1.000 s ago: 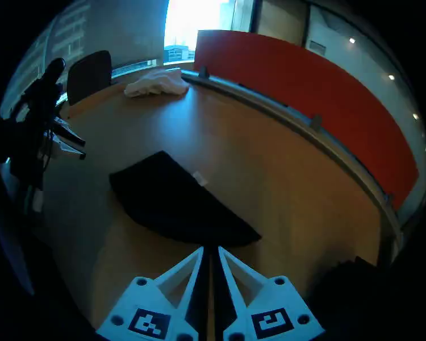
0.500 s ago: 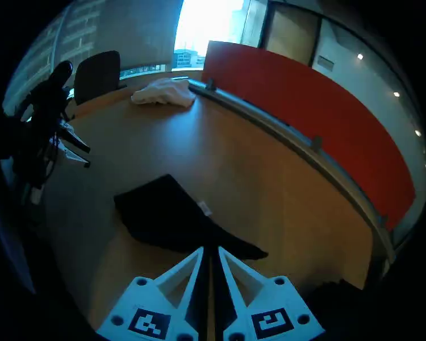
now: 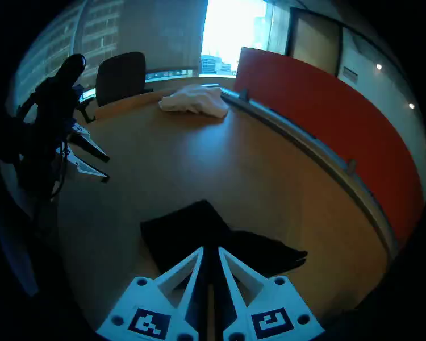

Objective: Fold towel

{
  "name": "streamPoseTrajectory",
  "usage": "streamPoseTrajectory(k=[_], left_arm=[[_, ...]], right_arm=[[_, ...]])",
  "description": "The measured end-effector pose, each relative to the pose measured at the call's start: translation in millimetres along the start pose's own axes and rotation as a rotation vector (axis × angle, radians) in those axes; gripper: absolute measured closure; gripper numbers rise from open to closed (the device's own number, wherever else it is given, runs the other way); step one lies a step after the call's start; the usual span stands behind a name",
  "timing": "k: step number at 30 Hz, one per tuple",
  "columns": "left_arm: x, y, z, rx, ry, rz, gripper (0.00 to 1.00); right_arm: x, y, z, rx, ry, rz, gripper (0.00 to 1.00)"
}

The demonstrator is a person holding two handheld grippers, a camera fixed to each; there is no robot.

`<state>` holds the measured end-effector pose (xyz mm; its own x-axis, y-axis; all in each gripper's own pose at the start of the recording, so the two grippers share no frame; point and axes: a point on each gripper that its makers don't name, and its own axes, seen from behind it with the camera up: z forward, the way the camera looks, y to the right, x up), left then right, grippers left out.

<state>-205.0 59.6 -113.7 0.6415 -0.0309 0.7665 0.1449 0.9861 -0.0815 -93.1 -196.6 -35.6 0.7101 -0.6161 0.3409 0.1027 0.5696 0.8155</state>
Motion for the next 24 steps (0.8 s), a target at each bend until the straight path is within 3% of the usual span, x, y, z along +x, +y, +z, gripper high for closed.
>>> streamPoseTrajectory(k=[6,12,20,22,24], left_arm=[[0,-3.9,-4.6,0.005,0.008,-0.007,0.07],[-1,-7.3,-6.3,0.009,0.01,-0.017,0.07],[-1,-9.4,-6.7,0.009,0.011,-0.027,0.07],[-1,-9.7,-6.6,0.01,0.011,-0.027,0.07],[-1,-10.1,-6.5,0.01,0.011,-0.026,0.07]], right_arm=[[9,-37,36.1,0.083,-0.011,-0.011,0.95],[-6,-67,64.7,0.157,-0.062,-0.001,0.95],[-14,-69,68.8,0.164,-0.081,0.025,0.95],[-15,-67,67.7,0.158,-0.081,0.035,0.86],[-16,-65,66.1,0.15,-0.081,0.045,0.64]])
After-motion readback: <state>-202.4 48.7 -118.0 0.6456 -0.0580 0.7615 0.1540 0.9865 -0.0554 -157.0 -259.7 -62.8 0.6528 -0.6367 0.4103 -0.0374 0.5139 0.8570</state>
